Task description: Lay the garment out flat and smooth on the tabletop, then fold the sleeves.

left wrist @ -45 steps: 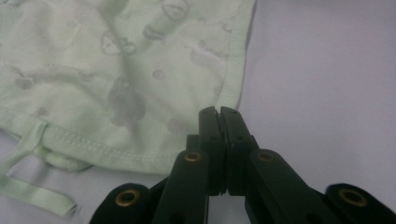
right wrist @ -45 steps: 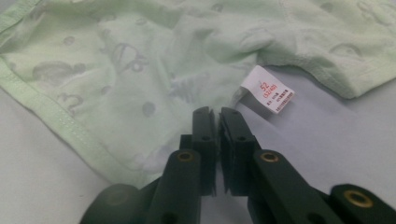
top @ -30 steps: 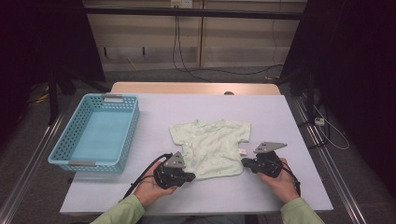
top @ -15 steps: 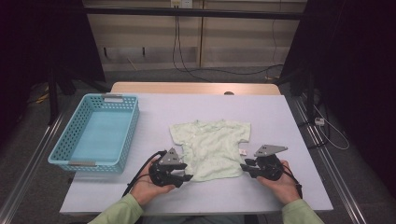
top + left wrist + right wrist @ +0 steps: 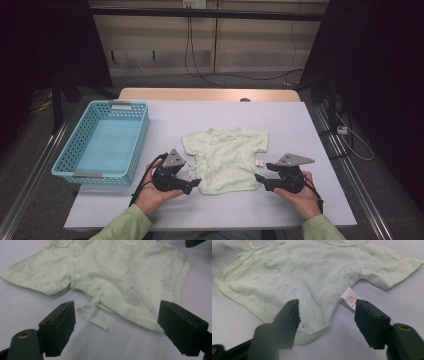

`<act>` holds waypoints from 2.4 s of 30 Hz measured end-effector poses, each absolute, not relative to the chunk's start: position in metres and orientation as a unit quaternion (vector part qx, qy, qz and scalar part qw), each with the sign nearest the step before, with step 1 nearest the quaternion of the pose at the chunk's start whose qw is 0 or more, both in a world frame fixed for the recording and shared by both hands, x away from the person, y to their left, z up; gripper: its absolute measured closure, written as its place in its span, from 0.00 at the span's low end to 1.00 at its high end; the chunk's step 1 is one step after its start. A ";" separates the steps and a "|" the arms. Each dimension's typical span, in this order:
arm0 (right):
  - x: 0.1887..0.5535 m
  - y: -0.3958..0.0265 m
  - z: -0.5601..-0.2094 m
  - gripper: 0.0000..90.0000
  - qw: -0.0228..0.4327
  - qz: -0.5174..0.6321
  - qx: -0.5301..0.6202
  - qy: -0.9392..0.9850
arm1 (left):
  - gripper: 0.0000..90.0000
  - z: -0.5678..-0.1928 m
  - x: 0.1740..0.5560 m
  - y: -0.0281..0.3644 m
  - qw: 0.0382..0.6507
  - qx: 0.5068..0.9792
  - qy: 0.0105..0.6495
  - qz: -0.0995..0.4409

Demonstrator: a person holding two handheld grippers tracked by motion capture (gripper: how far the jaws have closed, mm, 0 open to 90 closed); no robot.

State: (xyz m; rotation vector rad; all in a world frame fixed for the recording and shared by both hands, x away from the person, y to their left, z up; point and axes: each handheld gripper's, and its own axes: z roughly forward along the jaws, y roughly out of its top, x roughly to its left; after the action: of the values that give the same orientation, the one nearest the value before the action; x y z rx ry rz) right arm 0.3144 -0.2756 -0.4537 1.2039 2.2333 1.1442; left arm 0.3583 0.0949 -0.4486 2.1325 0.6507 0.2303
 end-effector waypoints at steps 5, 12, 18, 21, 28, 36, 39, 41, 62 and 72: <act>0.314 -0.276 -0.452 0.30 0.181 0.418 0.433 0.778 | 0.13 -0.446 0.357 0.095 0.440 0.851 0.264 0.111; 0.311 -0.276 -0.449 0.13 0.198 0.435 0.439 0.760 | 0.09 -0.444 0.365 0.105 0.459 0.836 0.278 0.113; 0.307 -0.272 -0.446 0.07 0.209 0.456 0.437 0.747 | 0.07 -0.443 0.368 0.109 0.464 0.829 0.294 0.105; 0.305 -0.269 -0.446 0.06 0.208 0.456 0.443 0.743 | 0.07 -0.443 0.371 0.111 0.466 0.823 0.302 0.119; 0.294 -0.270 -0.445 0.06 0.224 0.456 0.444 0.738 | 0.08 -0.443 0.375 0.108 0.467 0.822 0.304 0.117; 0.282 -0.271 -0.445 0.06 0.235 0.462 0.436 0.735 | 0.10 -0.440 0.387 0.111 0.459 0.816 0.323 0.136; 0.281 -0.271 -0.446 0.05 0.234 0.461 0.434 0.738 | 0.10 -0.437 0.396 0.110 0.464 0.810 0.331 0.136; 0.281 -0.272 -0.446 0.05 0.234 0.463 0.432 0.737 | 0.10 -0.437 0.401 0.109 0.465 0.808 0.336 0.134; 0.283 -0.272 -0.447 0.06 0.227 0.467 0.419 0.745 | 0.06 -0.437 0.449 0.093 0.436 0.810 0.373 0.116; 0.284 -0.268 -0.449 0.06 0.216 0.463 0.411 0.755 | 0.21 -0.445 0.468 0.100 0.423 0.802 0.405 0.115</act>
State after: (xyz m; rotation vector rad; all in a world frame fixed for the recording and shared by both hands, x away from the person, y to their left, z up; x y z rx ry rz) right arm 0.2843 -0.2679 -0.4492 1.1402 2.0917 1.2829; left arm 0.4684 0.1002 -0.4454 2.0084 1.0124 0.2886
